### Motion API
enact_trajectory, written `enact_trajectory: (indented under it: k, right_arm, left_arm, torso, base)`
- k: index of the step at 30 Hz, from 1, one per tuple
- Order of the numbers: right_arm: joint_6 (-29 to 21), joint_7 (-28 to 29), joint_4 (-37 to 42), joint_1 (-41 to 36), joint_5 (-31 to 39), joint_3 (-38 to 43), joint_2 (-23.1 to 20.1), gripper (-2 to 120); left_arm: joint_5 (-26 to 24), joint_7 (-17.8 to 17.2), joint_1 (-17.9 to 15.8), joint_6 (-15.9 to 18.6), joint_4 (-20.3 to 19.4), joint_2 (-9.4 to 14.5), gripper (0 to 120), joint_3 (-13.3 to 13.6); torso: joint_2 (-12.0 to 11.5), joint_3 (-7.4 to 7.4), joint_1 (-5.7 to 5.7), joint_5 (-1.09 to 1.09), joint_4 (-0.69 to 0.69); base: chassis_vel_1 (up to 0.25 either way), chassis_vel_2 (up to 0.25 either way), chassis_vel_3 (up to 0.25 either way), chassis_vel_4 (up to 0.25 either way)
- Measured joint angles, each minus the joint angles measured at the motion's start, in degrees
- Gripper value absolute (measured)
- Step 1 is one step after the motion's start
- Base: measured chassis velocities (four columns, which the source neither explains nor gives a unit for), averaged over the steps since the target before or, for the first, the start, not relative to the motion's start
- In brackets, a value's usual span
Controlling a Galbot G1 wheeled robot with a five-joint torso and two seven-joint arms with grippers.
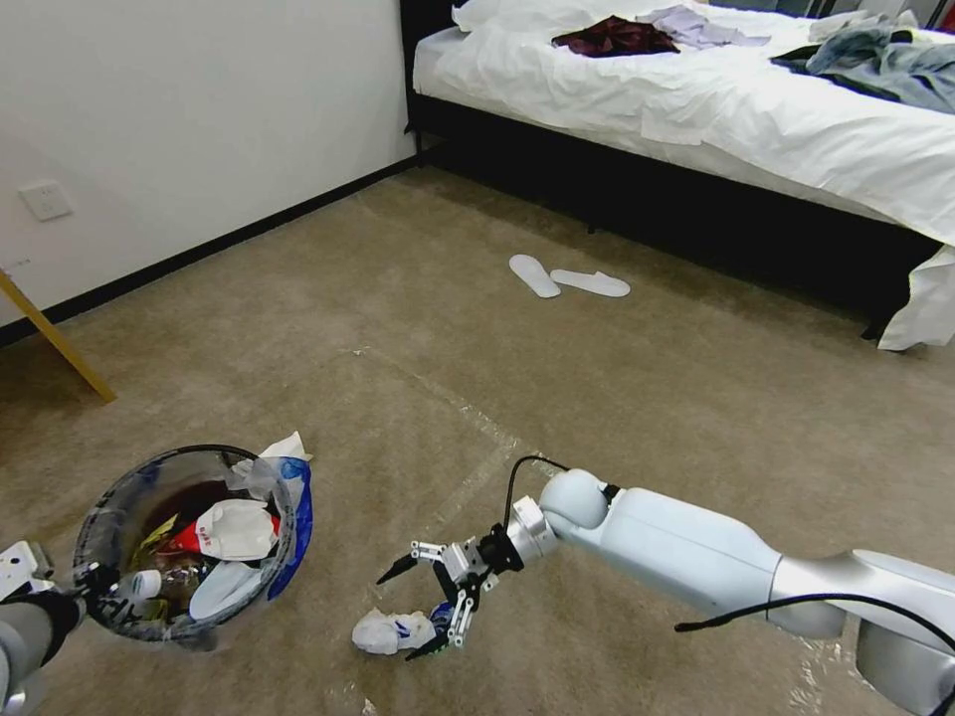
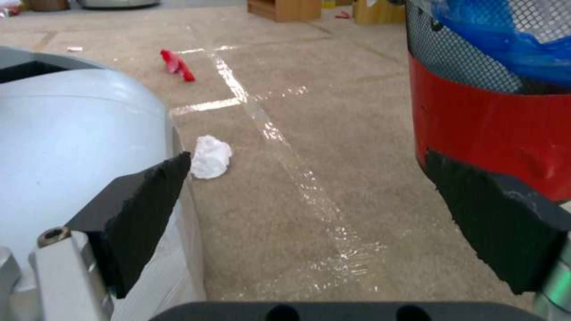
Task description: Pick up the trash bin and place the garbage on the floor into it.
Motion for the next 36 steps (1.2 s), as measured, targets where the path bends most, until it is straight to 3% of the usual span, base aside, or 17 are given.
enact_trajectory:
  k: [13, 36]
  right_arm:
    - [-0.7, 0.5, -2.4, -1.3, 2.0, -0.6, 0.8, 100]
    - [-1.1, 0.5, -3.5, -3.6, 0.6, 1.5, -5.8, 100]
  left_arm:
    - [0.7, 0.1, -0.3, 0.0, 0.4, -0.4, 0, 0.9]
    - [1.8, 0.5, -0.5, 0.0, 0.1, -1.0, 0, 2.1]
  torso:
    - [0.0, 0.00, 0.00, 0.00, 0.01]
    - [0.0, 0.00, 0.00, 0.01, 0.00]
  base:
    - [0.000, 0.000, 0.000, 0.000]
    - [0.000, 0.000, 0.000, 0.000]
